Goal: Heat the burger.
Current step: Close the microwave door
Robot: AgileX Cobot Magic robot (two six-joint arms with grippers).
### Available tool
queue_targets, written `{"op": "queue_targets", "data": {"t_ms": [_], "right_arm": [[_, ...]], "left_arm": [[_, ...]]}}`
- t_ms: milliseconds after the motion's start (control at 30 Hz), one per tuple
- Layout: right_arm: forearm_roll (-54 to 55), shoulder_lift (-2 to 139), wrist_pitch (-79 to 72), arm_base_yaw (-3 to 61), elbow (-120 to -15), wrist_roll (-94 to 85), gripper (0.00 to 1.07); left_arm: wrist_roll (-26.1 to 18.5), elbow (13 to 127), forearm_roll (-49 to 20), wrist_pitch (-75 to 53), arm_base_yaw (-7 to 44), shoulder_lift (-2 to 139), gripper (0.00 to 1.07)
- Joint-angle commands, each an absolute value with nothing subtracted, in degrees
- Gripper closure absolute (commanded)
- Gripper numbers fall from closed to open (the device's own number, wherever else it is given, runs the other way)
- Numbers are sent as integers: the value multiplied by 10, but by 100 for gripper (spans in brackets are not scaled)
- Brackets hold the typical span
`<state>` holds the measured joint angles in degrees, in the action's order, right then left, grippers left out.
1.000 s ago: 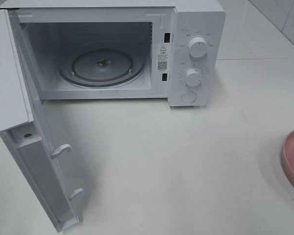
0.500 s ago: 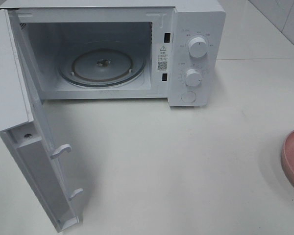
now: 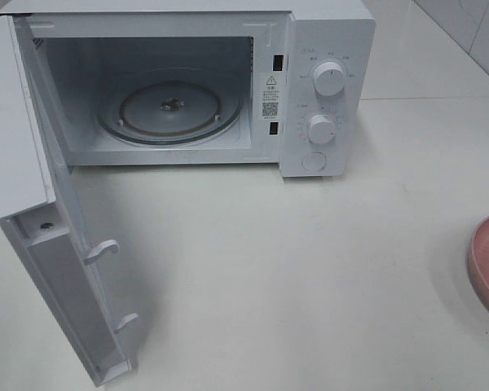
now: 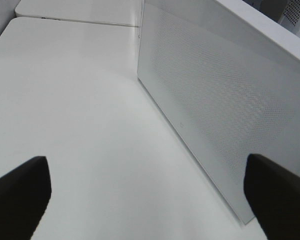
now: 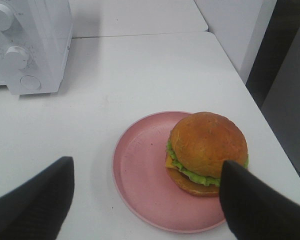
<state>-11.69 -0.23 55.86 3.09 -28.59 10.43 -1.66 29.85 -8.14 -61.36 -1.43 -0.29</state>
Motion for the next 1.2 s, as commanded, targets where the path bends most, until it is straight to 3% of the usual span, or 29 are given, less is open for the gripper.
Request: {"op": "queue_targets", "data": {"t_ms": [33, 533, 700, 867, 1067, 1100, 1133, 1200], "right_arm": [[-115, -17, 554, 28, -285, 99, 32], [-115, -17, 554, 28, -285, 99, 32], [-115, -17, 554, 28, -285, 99, 32], [-115, -17, 554, 28, -285, 99, 32], [-115, -17, 554, 28, -285, 99, 32], [-115, -17, 554, 28, -285, 99, 32], [-115, -17, 554, 28, -285, 99, 32], [-115, -17, 554, 28, -285, 99, 32]], "left_arm": [[-13, 296, -81, -614, -17, -8, 9], [-13, 296, -83, -614, -17, -8, 9], [14, 308, -92, -595, -17, -1, 9], [13, 321, -76, -572, -17, 36, 14], [13, 320, -42, -532, -17, 105, 33], [13, 320, -41, -516, -17, 128, 43], [13, 320, -41, -516, -17, 128, 43], [14, 317, -40, -488, -15, 163, 63]]}}
